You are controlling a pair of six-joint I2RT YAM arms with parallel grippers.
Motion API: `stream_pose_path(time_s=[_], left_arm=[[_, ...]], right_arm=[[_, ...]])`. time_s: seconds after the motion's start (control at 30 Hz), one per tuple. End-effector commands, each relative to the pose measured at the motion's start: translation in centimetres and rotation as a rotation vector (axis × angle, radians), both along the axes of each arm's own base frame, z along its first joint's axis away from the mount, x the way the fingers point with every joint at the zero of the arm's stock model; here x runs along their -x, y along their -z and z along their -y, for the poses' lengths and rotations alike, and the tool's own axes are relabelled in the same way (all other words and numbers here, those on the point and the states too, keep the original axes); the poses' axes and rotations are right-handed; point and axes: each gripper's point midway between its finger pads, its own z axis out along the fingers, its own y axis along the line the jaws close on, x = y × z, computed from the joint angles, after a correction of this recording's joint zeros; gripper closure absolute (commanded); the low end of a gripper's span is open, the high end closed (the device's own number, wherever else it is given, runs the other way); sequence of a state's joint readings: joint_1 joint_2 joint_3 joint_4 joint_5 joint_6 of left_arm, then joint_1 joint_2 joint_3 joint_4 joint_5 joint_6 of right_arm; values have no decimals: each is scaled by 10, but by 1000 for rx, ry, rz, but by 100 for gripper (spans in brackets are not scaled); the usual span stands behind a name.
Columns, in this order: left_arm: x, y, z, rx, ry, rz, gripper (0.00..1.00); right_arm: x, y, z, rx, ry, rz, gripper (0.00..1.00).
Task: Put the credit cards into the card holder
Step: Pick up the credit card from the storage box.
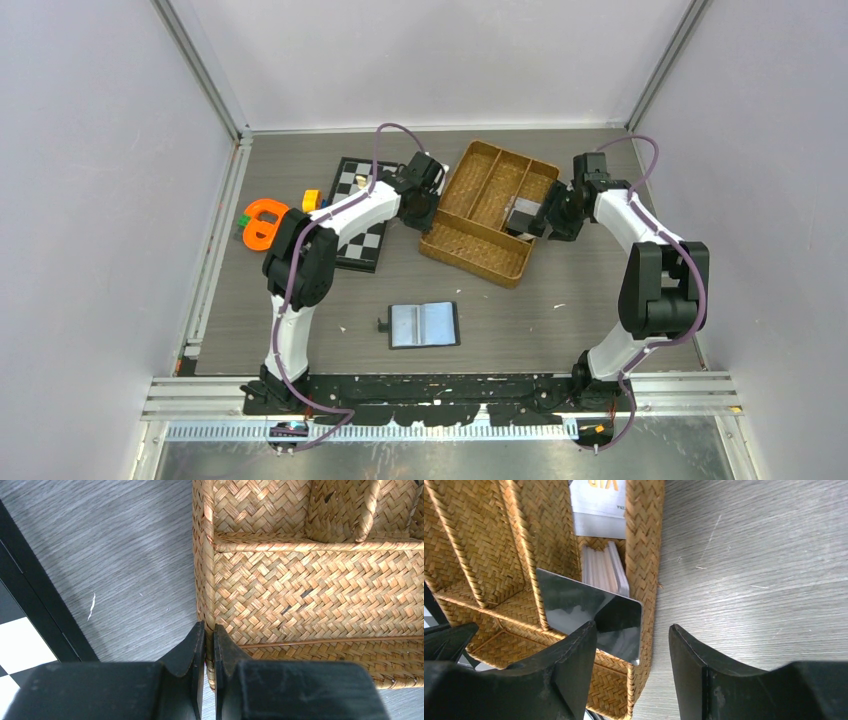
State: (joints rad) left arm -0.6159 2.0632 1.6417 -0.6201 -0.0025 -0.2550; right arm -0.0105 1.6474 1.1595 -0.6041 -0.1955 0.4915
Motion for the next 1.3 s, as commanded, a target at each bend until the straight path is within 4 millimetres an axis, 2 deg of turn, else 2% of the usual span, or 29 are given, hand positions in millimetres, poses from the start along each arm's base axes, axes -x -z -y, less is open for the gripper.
stream_pose_path(time_s=[0.0,0.1,0.27,0.6,0.87,1.27], left_arm=[[-2,-3,-5,-13,-12,-13,100],[-2,-4,-5,-14,-13,-12,100],[-2,-4,-4,-11,-12,-13,100],[-2,-2,-4,-13,-9,-15,100],[-1,-1,-5,-16,-9,-19,100],[-3,-4,-7,-29,-8,-11,100]], right_arm=[[-3,-18,12,44,29,37,43],[-4,-22,14,52,34,48,52],[-4,-20,12,46,30,44,62],[-12,-9,2,-13,10,84,62],[-10,8,4,-6,29,76,64],[-11,-20,17,50,88,150,84]])
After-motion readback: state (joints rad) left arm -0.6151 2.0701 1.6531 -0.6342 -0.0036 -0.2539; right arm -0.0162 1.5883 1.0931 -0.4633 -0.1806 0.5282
